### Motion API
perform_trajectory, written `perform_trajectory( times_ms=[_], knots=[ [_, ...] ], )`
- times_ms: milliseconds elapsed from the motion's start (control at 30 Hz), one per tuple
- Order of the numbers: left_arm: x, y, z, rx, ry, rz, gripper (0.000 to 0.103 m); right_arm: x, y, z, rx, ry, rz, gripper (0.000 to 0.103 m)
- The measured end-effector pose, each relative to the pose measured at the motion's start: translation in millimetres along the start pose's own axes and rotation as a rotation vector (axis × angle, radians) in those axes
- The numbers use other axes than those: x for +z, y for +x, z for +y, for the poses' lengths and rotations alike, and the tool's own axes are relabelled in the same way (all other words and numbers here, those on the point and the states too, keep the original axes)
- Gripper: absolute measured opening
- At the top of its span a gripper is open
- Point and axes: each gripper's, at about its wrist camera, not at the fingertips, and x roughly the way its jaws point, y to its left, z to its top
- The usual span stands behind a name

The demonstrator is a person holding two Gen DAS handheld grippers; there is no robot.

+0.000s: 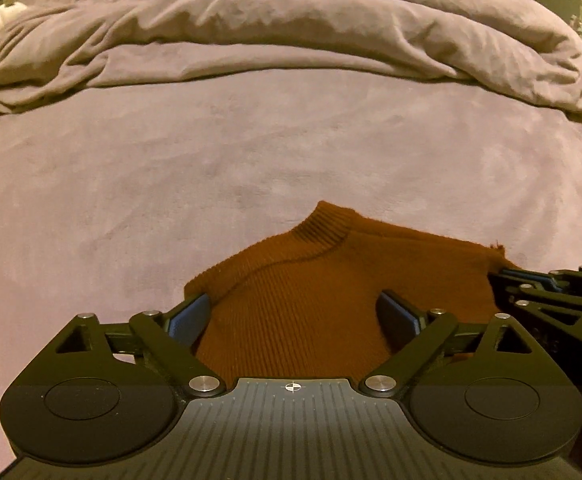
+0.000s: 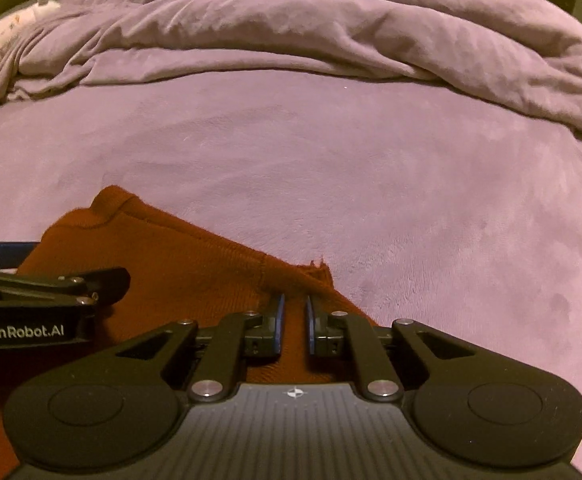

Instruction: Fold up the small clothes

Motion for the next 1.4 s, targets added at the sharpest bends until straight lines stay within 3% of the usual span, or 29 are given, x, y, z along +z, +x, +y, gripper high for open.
perform_trajectory(
  times_ms=[133, 233, 333, 367, 433, 567, 667, 767, 867, 1033, 1100, 1167, 1267, 1300, 1333, 1400],
  knots=[
    [-8.0, -20.5, 4.9, -0.005, 0.009, -0.009, 0.095, -7.1, -11.9, -0.6, 0.009, -0.011, -0.036, 0.012],
    [-36.5, -62.5, 20.6, -0.052, -0.003, -0.059, 0.094, -20.6, -41.9, -12.4, 0.046, 0.036, -0.052, 0.022],
    [-87.7, -112.7, 41.9, -0.118, -0.054, -0.081, 0.094, -61.8, -92.3, -46.0, 0.132, 0.206, -0.131, 0.031],
    [-104.0, -125.5, 45.3, -0.141, -0.078, -0.083, 0.094, -79.0, -106.6, -57.3, 0.150, 0.264, -0.141, 0.043],
    [-133.8, -147.7, 49.2, -0.170, -0.124, -0.096, 0.095, -115.4, -129.9, -74.4, 0.163, 0.384, -0.147, 0.052],
    [-167.5, -163.9, 40.6, -0.152, -0.117, -0.058, 0.095, -174.1, -160.6, -96.2, 0.269, 0.611, -0.148, 0.054],
    [-173.9, -152.3, 24.1, -0.087, -0.030, 0.007, 0.089, -196.5, -161.4, -101.0, 0.377, 0.734, -0.120, 0.054],
    [-178.3, -142.3, 12.8, -0.032, 0.018, -0.020, 0.090, -197.5, -153.1, -97.5, 0.472, 0.779, -0.126, 0.054],
    [-174.4, -138.2, 10.4, -0.012, -0.003, -0.044, 0.090, -197.9, -140.5, -96.5, 0.517, 0.856, -0.130, 0.052],
    [-167.5, -136.9, 15.1, -0.047, -0.083, -0.024, 0.080, -188.7, -134.0, -90.5, 0.502, 0.898, -0.118, 0.029],
    [-169.9, -132.2, 15.8, -0.044, -0.097, -0.023, 0.080, -185.5, -134.2, -89.9, 0.525, 0.903, -0.143, 0.029],
    [-170.8, -128.9, 13.5, -0.029, -0.118, -0.030, 0.081, -184.9, -129.9, -89.6, 0.529, 0.918, -0.145, 0.036],
    [-168.3, -127.1, 9.9, -0.015, -0.111, -0.039, 0.080, -186.3, -115.1, -87.1, 0.550, 0.977, -0.124, 0.035],
    [-168.1, -127.7, 13.9, -0.030, -0.130, -0.041, 0.075, -185.7, -113.3, -85.6, 0.556, 0.989, -0.124, 0.033],
    [-167.2, -128.1, 18.3, -0.043, -0.149, -0.038, 0.073, -183.0, -114.3, -83.3, 0.547, 0.980, -0.127, 0.022],
    [-166.1, -133.0, 28.5, -0.078, -0.202, -0.038, 0.050, -176.6, -122.0, -78.5, 0.514, 0.924, -0.137, 0.017]
  ],
)
